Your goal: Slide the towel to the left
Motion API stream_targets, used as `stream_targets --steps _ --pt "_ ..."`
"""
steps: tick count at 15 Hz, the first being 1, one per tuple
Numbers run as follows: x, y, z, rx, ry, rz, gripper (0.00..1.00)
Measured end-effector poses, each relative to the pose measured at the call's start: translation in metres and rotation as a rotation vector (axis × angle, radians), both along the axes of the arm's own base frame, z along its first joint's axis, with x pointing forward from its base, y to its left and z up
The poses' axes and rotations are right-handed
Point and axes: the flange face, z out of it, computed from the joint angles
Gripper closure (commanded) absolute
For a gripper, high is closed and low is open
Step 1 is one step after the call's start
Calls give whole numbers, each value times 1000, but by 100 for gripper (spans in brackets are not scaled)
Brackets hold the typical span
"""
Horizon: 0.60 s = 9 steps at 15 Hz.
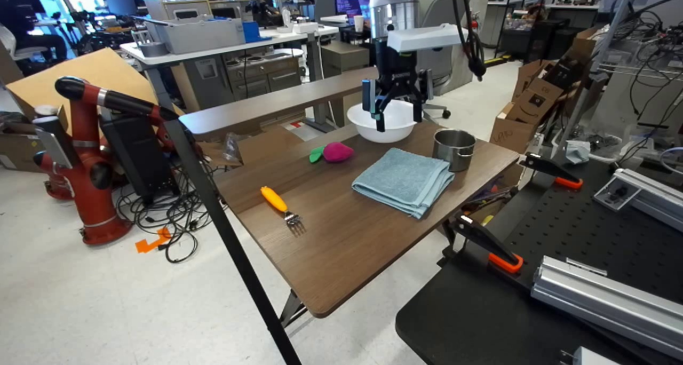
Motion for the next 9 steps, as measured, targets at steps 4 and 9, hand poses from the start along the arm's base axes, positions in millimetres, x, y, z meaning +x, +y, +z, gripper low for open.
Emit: stream_targets --steps 4,9 --pt "-6 9 -7 -5 -2 1 0" --pt "-21 34 -29 -25 -7 15 0"
